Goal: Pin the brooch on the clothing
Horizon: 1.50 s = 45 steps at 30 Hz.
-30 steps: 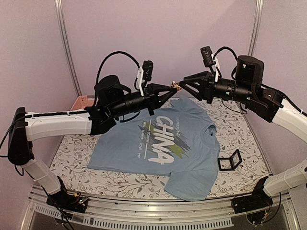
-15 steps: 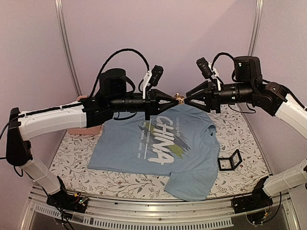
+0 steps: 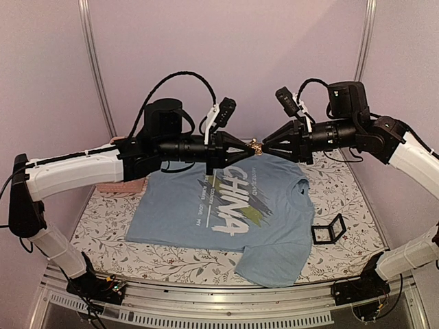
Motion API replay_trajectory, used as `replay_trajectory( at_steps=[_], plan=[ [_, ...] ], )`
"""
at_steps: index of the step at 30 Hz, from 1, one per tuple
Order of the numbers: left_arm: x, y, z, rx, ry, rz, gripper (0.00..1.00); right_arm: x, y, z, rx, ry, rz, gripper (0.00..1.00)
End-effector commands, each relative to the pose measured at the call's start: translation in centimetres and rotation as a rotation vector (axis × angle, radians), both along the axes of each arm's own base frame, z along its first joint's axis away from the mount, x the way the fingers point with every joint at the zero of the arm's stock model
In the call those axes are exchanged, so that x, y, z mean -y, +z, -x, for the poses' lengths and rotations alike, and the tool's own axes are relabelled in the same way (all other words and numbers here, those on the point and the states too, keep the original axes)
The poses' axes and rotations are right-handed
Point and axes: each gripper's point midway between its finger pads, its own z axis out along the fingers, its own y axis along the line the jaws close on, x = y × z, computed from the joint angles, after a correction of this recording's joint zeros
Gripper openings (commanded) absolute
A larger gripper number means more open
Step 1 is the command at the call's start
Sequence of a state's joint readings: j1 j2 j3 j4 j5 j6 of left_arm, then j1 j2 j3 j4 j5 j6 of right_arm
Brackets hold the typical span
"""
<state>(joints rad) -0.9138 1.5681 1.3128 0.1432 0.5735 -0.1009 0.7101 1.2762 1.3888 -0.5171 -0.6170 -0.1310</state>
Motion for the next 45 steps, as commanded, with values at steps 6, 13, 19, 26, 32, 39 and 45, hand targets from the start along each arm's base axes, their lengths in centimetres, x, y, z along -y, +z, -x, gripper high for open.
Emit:
replay_trajectory(
  at_steps=[6, 13, 19, 26, 32, 39, 45],
  plan=[
    [-0.1, 1.4, -0.1, 0.041, -0.020, 0.018, 0.00, -0.3, 0.6, 0.1, -0.020, 0.018, -0.015, 0.16],
    [0.2, 0.7, 0.0, 0.033, -0.037, -0.002, 0.00, -0.3, 0.7, -0.2, -0.022, 0.002, -0.017, 0.18],
    [0.2, 0.7, 0.0, 0.032, -0.036, -0.004, 0.00, -0.4, 0.5, -0.1, -0.031, 0.009, -0.017, 0.04],
    [0.4, 0.3, -0.1, 0.014, -0.045, -0.009, 0.00, -0.7, 0.1, 0.0, -0.051, 0.027, -0.023, 0.00],
    [0.2, 0.3, -0.9, 0.008, -0.002, -0.007, 0.23, -0.3, 0.9, 0.1, -0.030, -0.001, -0.069, 0.00],
    [-0.3, 0.2, -1.3, 0.006, 0.025, -0.005, 0.21, -0.1, 0.9, 0.0, -0.032, -0.022, -0.080, 0.00],
    [-0.5, 0.1, -1.5, 0.004, 0.039, -0.008, 0.06, 0.1, 1.1, 0.0, -0.025, -0.027, -0.085, 0.00]
  ],
)
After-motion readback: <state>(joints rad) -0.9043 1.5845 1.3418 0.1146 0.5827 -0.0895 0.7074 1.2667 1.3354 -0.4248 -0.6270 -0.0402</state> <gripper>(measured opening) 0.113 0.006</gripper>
